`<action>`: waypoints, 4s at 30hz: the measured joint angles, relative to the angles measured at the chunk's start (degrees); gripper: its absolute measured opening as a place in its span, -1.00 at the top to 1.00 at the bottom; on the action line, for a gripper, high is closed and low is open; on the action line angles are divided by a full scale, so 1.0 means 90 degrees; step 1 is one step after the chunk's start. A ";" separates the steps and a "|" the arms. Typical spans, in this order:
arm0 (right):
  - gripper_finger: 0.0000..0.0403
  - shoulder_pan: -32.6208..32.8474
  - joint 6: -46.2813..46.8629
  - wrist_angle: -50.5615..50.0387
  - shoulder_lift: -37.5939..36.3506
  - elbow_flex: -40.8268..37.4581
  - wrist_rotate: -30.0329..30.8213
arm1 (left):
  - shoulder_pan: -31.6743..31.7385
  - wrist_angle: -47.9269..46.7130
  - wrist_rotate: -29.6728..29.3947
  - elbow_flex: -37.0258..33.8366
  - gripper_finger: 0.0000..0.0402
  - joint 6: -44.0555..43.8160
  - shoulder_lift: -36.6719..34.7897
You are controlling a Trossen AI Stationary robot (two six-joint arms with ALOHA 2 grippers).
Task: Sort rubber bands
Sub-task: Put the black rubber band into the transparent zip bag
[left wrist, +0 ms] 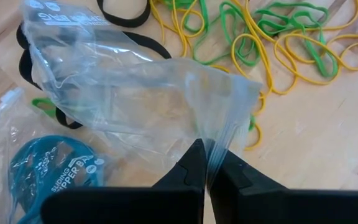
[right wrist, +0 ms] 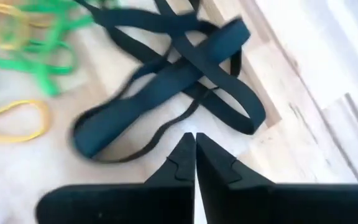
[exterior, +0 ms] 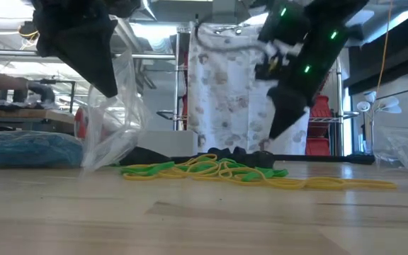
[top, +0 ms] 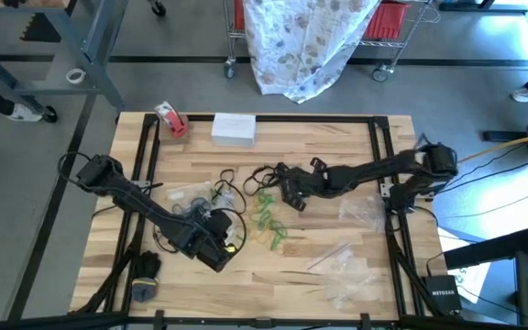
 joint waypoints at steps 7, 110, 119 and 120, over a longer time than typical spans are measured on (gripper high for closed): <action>0.99 0.0612 0.0674 -0.0068 -0.0592 0.0002 -0.0007 | 0.0005 0.0009 0.0000 0.0000 0.99 -0.0002 0.0000; 0.97 0.3048 0.0820 -0.0581 -0.0490 0.0005 0.1923 | 0.0117 0.0516 -0.0100 0.0000 0.99 0.0452 -0.0002; 0.97 0.3320 0.1051 -0.0106 -0.0328 0.0015 0.1345 | 0.0117 0.0512 -0.0100 0.0000 0.99 0.0459 -0.0002; 0.97 0.3320 0.1104 -0.0117 -0.0261 0.0015 0.1332 | 0.0119 0.0514 -0.0100 -0.0001 0.99 0.0459 -0.0002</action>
